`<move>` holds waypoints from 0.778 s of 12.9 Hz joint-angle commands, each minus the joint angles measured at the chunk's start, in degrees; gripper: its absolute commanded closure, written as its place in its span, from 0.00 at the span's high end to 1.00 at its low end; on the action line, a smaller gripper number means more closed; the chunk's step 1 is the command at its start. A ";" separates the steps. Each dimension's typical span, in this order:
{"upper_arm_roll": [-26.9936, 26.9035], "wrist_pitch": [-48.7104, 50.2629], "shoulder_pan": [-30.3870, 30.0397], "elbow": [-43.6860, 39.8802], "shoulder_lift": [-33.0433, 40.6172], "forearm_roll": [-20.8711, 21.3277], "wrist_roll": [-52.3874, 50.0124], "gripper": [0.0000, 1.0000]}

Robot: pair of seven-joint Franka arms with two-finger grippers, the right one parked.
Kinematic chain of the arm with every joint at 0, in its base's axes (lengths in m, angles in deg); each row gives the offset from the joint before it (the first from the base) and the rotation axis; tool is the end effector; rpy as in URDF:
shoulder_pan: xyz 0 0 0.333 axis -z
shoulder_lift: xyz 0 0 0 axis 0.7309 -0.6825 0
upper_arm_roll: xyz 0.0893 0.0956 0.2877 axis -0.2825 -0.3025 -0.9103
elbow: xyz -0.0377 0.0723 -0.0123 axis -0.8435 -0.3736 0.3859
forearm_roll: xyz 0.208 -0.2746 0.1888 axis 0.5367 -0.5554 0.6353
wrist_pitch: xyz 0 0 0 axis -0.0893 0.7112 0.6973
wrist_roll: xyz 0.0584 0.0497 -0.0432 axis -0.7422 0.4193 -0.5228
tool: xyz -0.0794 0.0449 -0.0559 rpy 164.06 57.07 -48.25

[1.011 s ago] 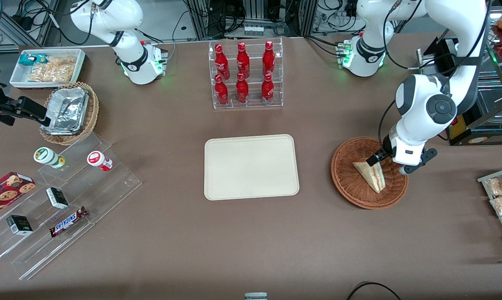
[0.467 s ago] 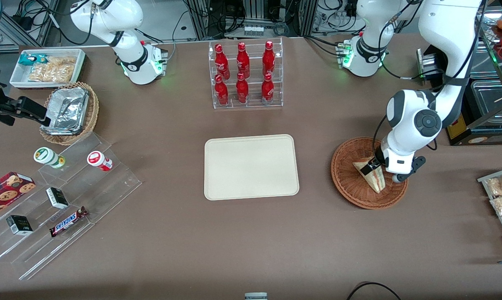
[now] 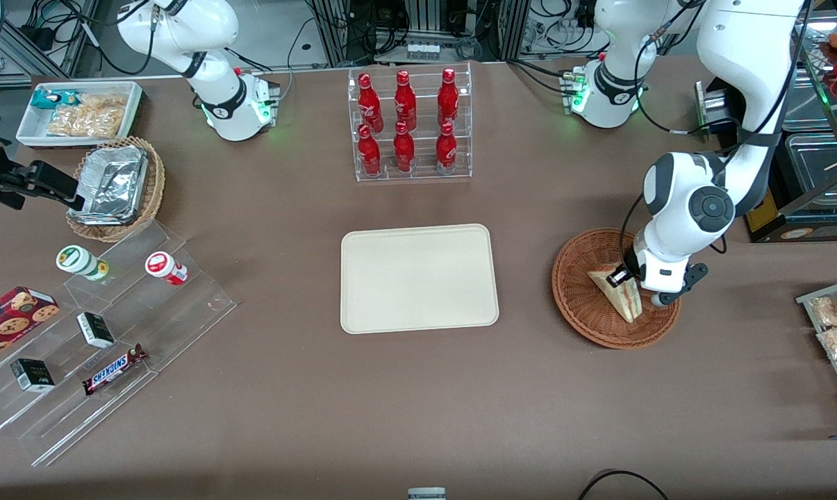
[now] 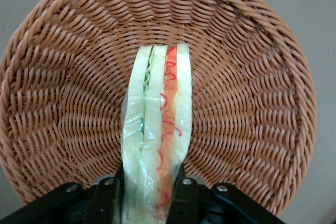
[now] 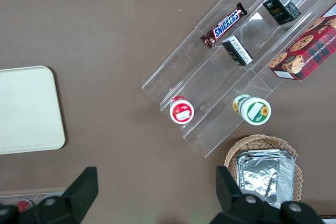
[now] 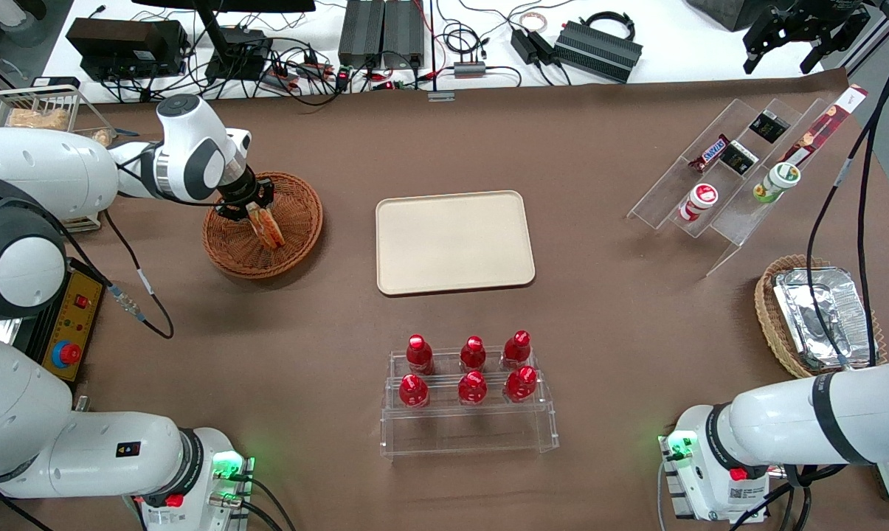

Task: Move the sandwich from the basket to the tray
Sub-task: 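Lift the sandwich and carry it toward the cream tray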

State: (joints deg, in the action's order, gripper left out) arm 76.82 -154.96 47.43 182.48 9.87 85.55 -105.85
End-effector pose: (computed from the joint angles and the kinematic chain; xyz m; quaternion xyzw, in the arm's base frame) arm 0.5427 -0.0810 0.2617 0.9596 0.2804 -0.0209 0.0095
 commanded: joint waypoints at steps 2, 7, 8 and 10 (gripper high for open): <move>1.21 16.81 1.54 -10.79 1.14 0.46 5.10 0.03; 1.75 23.98 10.58 -19.43 -2.55 1.87 16.73 0.02; 1.75 23.90 12.61 -20.92 -4.21 1.61 14.71 0.01; 1.75 23.63 17.35 -24.43 -7.37 1.25 9.01 0.01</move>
State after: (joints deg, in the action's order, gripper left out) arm 79.04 -132.24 60.80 163.37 6.88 86.37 -92.13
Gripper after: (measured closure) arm 0.855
